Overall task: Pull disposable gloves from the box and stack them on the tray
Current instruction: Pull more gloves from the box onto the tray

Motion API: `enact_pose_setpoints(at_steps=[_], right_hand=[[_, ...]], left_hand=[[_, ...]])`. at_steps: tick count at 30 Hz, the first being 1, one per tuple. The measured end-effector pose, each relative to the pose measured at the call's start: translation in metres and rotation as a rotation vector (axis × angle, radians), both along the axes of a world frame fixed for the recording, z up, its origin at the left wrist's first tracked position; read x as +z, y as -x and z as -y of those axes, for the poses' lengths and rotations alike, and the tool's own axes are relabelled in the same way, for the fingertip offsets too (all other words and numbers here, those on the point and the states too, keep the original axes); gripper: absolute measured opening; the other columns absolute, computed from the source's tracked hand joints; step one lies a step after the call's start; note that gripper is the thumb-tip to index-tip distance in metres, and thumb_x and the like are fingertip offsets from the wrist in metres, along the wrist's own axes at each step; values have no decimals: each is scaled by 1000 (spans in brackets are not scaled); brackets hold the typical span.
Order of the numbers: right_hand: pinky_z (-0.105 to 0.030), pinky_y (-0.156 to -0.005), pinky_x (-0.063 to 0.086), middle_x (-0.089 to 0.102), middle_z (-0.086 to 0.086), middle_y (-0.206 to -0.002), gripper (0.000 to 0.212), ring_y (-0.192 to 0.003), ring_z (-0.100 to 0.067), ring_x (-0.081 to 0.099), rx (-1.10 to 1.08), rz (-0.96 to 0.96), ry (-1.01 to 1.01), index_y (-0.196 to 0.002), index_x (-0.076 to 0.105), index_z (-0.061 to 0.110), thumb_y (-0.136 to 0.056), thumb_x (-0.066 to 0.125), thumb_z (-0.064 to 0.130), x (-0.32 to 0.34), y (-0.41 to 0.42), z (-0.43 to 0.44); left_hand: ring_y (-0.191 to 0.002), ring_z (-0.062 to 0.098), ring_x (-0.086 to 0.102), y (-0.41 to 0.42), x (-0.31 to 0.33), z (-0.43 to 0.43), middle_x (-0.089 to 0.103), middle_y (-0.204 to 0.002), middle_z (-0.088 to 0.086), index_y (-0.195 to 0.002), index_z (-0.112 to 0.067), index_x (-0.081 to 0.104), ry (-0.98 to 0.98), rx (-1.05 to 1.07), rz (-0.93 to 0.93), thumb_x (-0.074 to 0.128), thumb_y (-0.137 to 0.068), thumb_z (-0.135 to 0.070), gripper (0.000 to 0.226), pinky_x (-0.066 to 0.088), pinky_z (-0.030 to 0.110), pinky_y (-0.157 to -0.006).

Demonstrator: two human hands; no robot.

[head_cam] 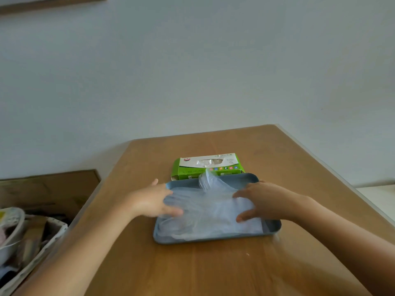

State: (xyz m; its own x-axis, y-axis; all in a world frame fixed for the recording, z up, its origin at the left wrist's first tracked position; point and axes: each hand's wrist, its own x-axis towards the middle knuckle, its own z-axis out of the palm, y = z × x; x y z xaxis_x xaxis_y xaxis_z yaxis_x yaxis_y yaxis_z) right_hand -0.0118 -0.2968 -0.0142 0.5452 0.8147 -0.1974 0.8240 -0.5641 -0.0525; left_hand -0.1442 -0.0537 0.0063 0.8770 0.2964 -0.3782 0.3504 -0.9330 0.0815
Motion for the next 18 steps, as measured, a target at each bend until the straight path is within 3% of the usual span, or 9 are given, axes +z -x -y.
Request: enact_pose_setpoints(at_steps=[4, 6, 8, 12, 16, 18], right_hand=[[-29, -94, 44, 60, 5, -129, 47, -114, -17, 56, -49, -31, -236, -128, 58, 25, -89, 56, 52, 16, -31, -25], [-27, -90, 41, 61, 1, -127, 37, -112, -20, 56, -43, 9, -302, -125, 60, 23, -93, 54, 41, 19, -52, -42], [-28, -92, 37, 58, -2, -127, 32, -113, -22, 54, -37, 8, -356, -126, 59, 22, -96, 52, 30, 17, -72, -60], [-31, -94, 39, 57, -7, -122, 28, -111, -25, 54, -40, -44, -381, -121, 64, 23, -96, 53, 17, 2, -104, -98], [-27, -94, 39, 52, -2, -118, 34, -108, -17, 51, 24, -116, -410, -120, 66, 24, -86, 69, 23, -10, -115, -118], [-23, -91, 37, 48, 4, -113, 39, -104, -11, 44, 71, -97, -462, -118, 68, 26, -80, 76, 24, -16, -118, -122]], left_hand=[[-139, 17, 34, -29, 23, -11, 37, -152, 0, -144, -20, 40, 90, 47, 291, 51, -90, -55, 65, 32, 29, -105], [-131, 17, 44, -49, 25, -16, 45, -146, -1, -141, -20, 43, 113, 61, 349, 50, -93, -50, 57, 36, 26, -97], [-127, 19, 49, -72, 18, -23, 50, -142, 1, -138, -22, 47, 154, 74, 375, 52, -93, -48, 52, 38, 28, -99], [-133, 21, 44, -104, -5, -28, 42, -149, 2, -145, -19, 38, 205, 70, 342, 56, -94, -42, 59, 34, 28, -104], [-130, 21, 43, -119, -24, -28, 39, -149, 5, -147, -14, 32, 265, 52, 292, 57, -93, -43, 67, 34, 26, -99], [-134, 22, 39, -122, -31, -32, 31, -153, 4, -150, -16, 26, 292, 50, 288, 55, -92, -47, 72, 33, 31, -105]])
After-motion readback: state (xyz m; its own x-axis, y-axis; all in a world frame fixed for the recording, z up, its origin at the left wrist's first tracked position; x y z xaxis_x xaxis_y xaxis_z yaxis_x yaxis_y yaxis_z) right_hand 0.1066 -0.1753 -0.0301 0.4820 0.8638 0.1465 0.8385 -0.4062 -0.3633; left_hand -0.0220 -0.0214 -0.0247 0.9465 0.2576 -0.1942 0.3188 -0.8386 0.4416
